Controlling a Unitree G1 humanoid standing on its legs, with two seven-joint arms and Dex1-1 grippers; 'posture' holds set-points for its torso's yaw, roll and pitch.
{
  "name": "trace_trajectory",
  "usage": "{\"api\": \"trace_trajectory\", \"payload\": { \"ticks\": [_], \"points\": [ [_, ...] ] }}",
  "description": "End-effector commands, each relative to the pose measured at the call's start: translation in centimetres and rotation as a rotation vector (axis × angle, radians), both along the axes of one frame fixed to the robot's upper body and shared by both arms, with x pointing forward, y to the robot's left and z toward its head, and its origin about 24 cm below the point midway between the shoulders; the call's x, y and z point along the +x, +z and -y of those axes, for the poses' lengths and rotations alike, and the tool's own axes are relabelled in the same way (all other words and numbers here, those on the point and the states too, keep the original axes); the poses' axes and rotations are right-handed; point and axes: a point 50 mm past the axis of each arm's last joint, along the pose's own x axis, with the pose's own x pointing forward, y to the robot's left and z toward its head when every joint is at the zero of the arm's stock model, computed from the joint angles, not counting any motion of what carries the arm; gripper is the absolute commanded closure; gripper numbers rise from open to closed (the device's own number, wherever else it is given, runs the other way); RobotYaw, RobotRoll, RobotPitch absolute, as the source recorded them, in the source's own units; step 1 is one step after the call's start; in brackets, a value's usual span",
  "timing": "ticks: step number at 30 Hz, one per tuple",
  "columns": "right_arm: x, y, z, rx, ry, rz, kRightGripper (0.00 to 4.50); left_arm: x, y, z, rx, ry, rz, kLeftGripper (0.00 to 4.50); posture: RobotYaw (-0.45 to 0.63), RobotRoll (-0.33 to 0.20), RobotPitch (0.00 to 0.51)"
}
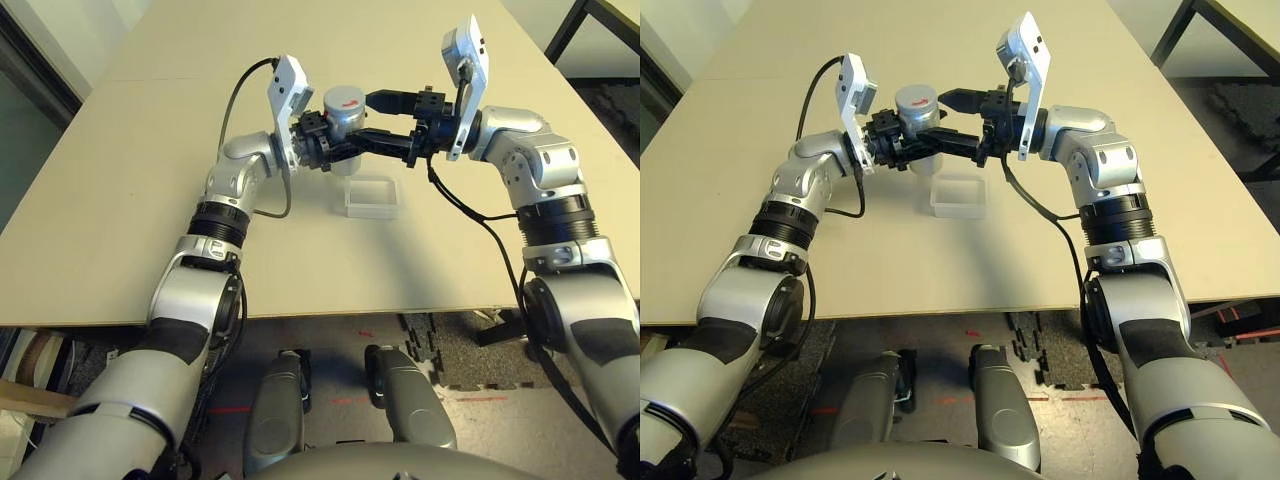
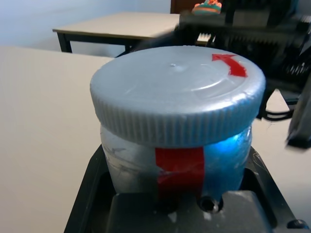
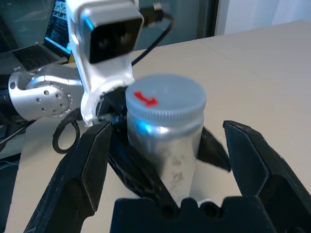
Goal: Pour the medicine from the bottle into the box.
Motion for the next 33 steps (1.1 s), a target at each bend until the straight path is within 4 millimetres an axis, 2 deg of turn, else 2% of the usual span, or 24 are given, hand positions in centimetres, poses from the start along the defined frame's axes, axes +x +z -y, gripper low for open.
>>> {"api": "trace_trajectory", "payload": {
  "ticks": [1, 24, 27, 31, 33],
  "points": [
    [0.2, 0.5, 0.2, 0.003, -0.014, 0.010, 0.00, 0.0, 0.2, 0.2, 0.030, -0.022, 0.023, 1.93, -0.12, 0.000, 0.146],
    [0.6, 0.8, -1.3, 0.001, 0.024, 0.024, 0.00, -0.4, -0.7, 0.4, 0.056, -0.039, 0.015, 1.93, -0.12, 0.000, 0.155],
    [0.5, 0.8, -1.4, -0.005, 0.031, 0.032, 0.57, -0.3, -0.7, 0.3, 0.058, -0.037, 0.014, 1.93, -0.12, 0.000, 0.154],
    [0.5, 0.9, -1.5, -0.015, 0.041, 0.049, 1.91, -0.4, -0.7, 0.3, 0.060, -0.037, 0.013, 1.93, -0.12, 0.000, 0.154],
    [0.5, 1.0, -1.6, -0.021, 0.050, 0.054, 1.93, -0.4, -0.7, 0.3, 0.060, -0.038, 0.013, 1.93, -0.12, 0.000, 0.153]
  ]
}}
